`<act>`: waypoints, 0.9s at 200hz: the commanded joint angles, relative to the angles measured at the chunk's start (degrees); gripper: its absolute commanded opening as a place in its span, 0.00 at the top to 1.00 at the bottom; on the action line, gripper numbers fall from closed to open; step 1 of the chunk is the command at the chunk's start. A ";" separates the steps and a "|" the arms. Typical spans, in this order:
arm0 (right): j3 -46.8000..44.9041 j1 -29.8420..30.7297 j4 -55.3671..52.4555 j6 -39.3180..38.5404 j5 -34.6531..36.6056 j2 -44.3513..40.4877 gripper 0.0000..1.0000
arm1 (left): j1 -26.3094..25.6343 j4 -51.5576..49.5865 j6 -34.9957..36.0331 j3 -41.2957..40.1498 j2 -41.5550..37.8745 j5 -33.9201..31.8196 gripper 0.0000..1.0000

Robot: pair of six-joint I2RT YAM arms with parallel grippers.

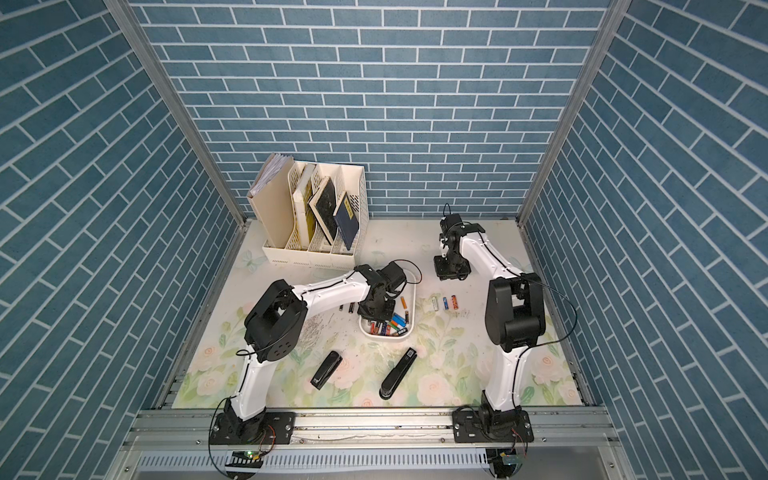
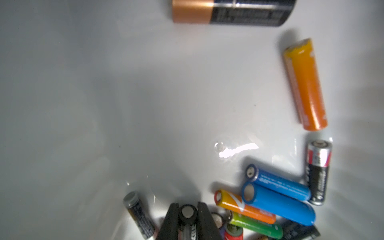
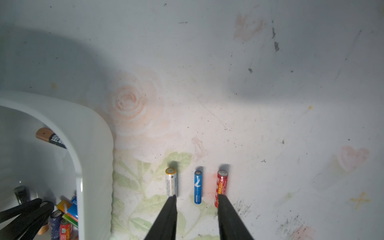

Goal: Take the batteries out of the storage box
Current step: Adjust the battery in the storage box.

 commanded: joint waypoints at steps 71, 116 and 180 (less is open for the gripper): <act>-0.53 0.03 -0.97 -1.62 -0.07 -0.22 0.64 | 3.91 -2.92 4.57 10.47 6.06 0.27 0.82; -0.77 0.03 -0.95 -1.62 -0.16 -0.30 0.64 | 5.49 -1.67 5.23 11.07 7.59 -0.07 0.81; -0.72 0.03 -1.16 -1.71 -0.07 -0.57 0.64 | 5.54 -2.25 4.65 9.43 6.28 -0.31 0.65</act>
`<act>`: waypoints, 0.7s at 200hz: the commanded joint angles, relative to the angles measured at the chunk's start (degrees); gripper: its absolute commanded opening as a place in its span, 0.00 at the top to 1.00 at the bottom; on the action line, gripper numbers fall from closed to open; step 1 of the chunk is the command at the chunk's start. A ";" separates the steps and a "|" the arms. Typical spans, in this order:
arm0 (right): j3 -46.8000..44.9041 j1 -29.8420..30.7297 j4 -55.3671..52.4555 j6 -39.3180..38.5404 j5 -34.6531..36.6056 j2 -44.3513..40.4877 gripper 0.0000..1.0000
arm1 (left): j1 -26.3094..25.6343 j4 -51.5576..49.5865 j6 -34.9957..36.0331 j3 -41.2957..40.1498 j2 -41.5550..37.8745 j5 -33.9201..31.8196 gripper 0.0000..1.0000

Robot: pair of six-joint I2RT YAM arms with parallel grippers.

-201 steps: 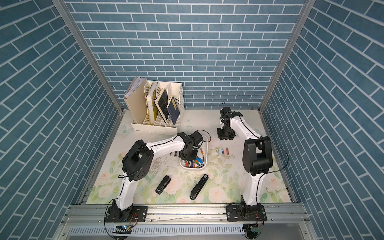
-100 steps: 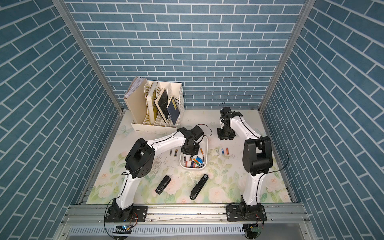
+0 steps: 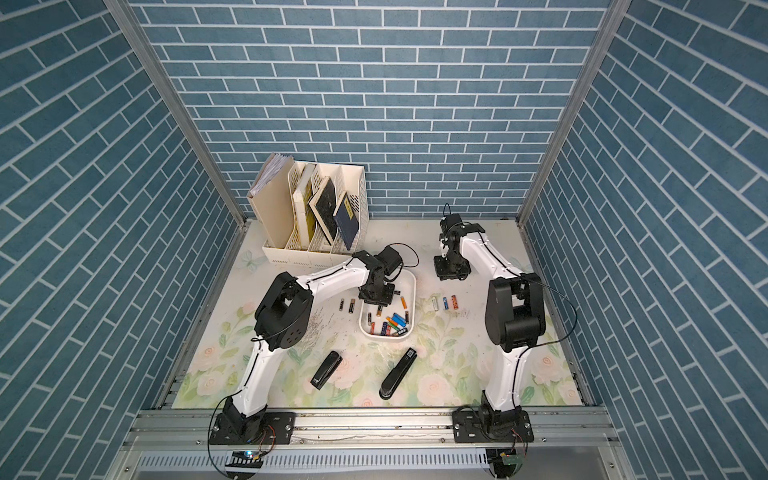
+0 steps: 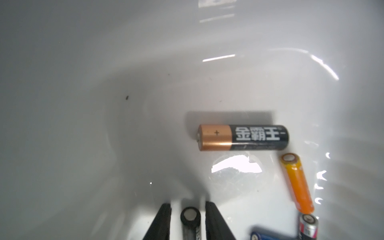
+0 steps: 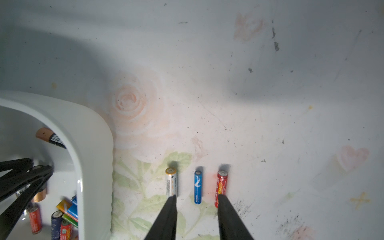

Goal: Take the batteries out of the storage box
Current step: Adjust the battery in the storage box, then pick up the battery from the storage box.

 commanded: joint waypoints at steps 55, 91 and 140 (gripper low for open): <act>-0.93 0.03 -0.77 -1.51 -0.23 -0.61 0.64 | -0.85 -0.84 -1.00 -5.00 -2.53 1.03 0.67; -0.72 0.03 -0.76 -1.67 -0.44 -0.57 0.64 | -1.26 -0.46 -1.52 -6.29 -2.67 0.97 0.73; -1.44 0.03 0.87 -1.70 -1.70 -1.36 0.64 | -1.23 -0.49 -2.03 -6.01 -2.33 0.97 0.80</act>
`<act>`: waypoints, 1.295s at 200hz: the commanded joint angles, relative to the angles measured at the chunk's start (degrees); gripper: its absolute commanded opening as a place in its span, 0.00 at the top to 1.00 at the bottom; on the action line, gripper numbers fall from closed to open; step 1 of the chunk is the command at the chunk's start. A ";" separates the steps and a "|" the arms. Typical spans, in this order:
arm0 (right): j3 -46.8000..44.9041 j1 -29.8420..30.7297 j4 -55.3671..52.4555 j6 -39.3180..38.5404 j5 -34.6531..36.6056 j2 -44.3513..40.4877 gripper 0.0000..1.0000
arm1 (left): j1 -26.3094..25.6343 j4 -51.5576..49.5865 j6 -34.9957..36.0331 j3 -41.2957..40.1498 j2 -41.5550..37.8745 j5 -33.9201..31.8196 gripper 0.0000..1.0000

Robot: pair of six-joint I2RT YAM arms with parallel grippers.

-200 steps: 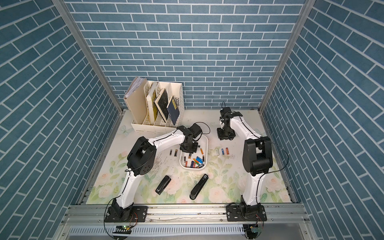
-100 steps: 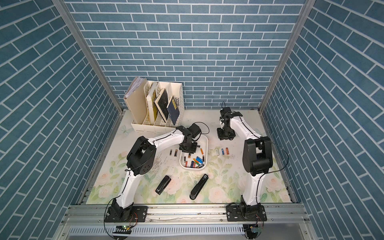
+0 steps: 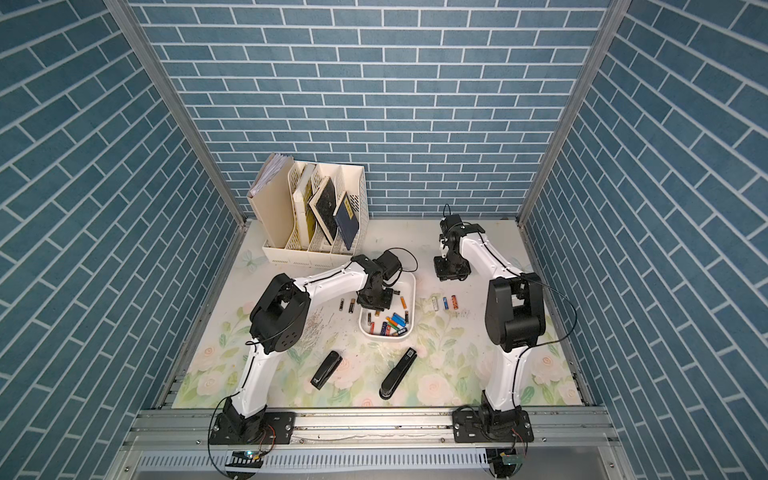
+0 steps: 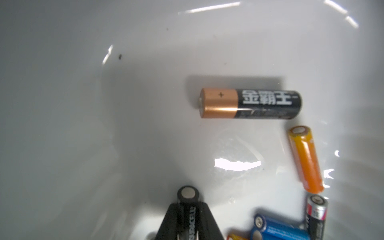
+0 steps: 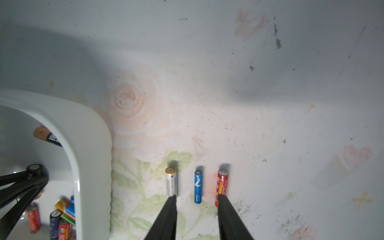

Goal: Take the batteries out of the storage box
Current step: Pick up the battery from the storage box.

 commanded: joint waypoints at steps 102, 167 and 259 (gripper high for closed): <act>0.95 0.12 -0.40 -1.78 -3.47 -0.40 0.64 | -0.20 -1.29 -1.86 1.19 -2.18 1.88 0.81; 0.93 0.38 -0.37 -2.04 -4.00 -0.29 0.64 | 0.87 -1.06 -2.24 1.45 -5.02 3.54 0.81; 0.22 0.82 -0.15 -1.05 -2.95 -0.68 0.64 | 3.74 0.36 -1.39 0.38 -11.16 6.74 0.81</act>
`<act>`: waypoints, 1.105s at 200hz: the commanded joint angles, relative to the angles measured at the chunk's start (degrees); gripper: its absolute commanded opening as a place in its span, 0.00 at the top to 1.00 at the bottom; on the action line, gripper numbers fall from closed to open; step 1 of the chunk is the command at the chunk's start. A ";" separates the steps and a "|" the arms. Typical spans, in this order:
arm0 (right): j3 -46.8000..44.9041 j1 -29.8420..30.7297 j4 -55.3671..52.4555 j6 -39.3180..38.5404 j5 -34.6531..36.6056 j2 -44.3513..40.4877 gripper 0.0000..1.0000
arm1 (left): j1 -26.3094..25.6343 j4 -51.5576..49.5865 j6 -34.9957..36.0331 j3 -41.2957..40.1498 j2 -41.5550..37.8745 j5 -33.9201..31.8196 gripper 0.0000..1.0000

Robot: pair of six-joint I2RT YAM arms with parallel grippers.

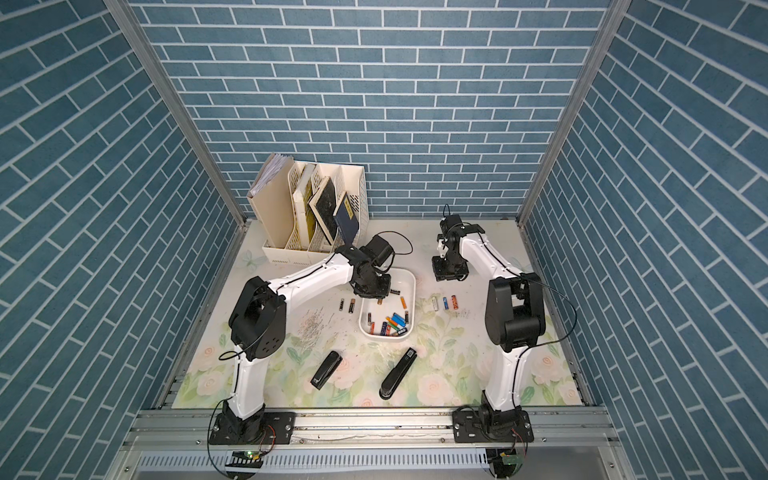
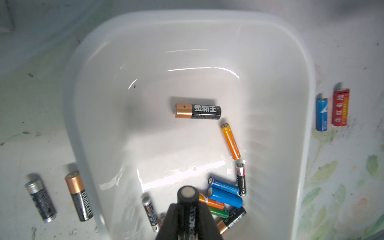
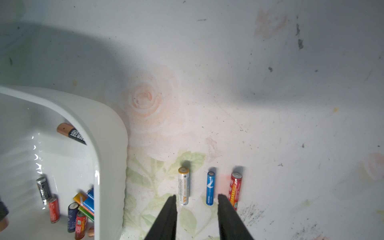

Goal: Take the batteries out of the storage box
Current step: Pick up the battery from the storage box, then place the battery at the center of the board.

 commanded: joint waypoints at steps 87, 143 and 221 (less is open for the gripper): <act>1.71 0.80 -1.02 -0.98 0.73 -0.13 0.64 | 8.57 -2.32 3.61 -4.33 -8.83 -0.91 0.81; 2.40 0.86 -1.64 -1.03 1.08 0.36 0.64 | 16.68 -0.05 5.79 -17.22 -15.68 -2.66 0.81; 2.06 1.04 -1.98 -0.26 1.52 0.57 0.64 | 19.55 4.48 8.85 -22.81 -10.46 -2.39 0.81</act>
